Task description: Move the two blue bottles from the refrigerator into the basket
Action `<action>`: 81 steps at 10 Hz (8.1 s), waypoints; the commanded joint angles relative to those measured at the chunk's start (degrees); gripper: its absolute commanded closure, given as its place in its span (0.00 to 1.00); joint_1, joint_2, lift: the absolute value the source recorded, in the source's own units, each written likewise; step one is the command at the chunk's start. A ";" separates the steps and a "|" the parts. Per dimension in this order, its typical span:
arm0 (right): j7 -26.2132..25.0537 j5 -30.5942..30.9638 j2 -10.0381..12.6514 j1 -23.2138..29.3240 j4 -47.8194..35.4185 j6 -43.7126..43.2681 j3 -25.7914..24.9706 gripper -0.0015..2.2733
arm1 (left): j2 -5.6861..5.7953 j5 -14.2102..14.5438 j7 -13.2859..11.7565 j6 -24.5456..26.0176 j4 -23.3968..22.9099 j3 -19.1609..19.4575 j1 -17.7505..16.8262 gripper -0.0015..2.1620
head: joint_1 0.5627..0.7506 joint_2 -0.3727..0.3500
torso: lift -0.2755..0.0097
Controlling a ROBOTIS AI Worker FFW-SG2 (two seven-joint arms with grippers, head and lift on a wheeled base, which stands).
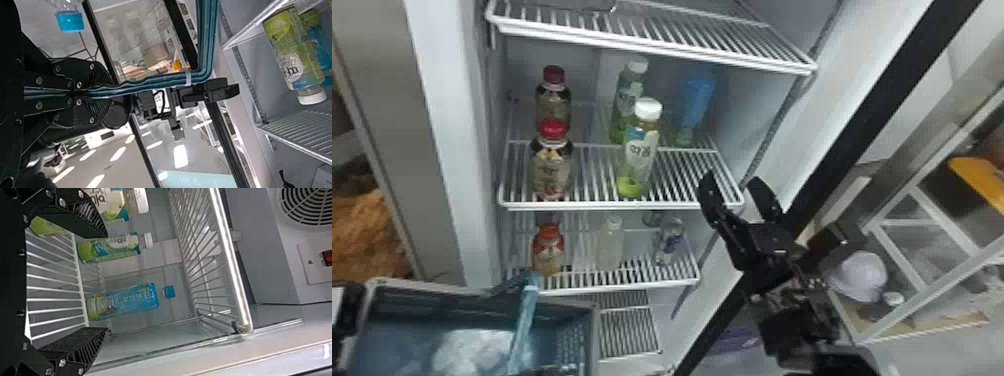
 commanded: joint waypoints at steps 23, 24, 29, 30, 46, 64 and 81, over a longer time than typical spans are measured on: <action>-7.58 8.77 -1.10 -30.61 26.85 8.02 3.17 0.08 | 0.57 0.36 0.38 0.09 3.65 -2.27 -1.99 0.55 | 0.70 0.09 | 0.97; -7.58 8.95 -1.19 -31.45 28.12 8.44 3.17 0.08 | 0.65 0.36 0.38 0.09 3.65 -2.27 -1.99 0.55 | 0.70 0.09 | 0.97; -7.93 10.27 -2.24 -38.06 35.43 9.00 3.96 0.08 | 1.01 0.53 0.46 0.09 4.64 -3.15 -2.69 0.55 | 0.70 0.09 | 0.97; -7.93 10.27 -2.42 -38.91 36.27 9.98 4.22 0.08 | 1.09 0.53 0.46 0.09 4.64 -3.23 -2.83 0.55 | 0.70 0.09 | 0.97; -8.02 13.08 -3.21 -50.86 48.37 18.28 5.98 0.09 | 0.83 0.62 0.55 0.09 5.76 -3.76 -3.82 0.55 | 0.70 0.11 | 0.97; -8.46 9.30 -5.58 -31.31 19.82 22.92 6.77 0.34 | 0.48 1.24 0.38 -1.18 5.90 -3.41 -2.83 0.55 | 0.70 0.10 | 0.97; -7.23 -2.39 -4.88 7.92 -20.82 25.45 4.57 0.34 | 0.83 2.64 -0.06 -1.88 4.78 -3.76 -2.27 0.55 | 0.70 0.07 | 0.97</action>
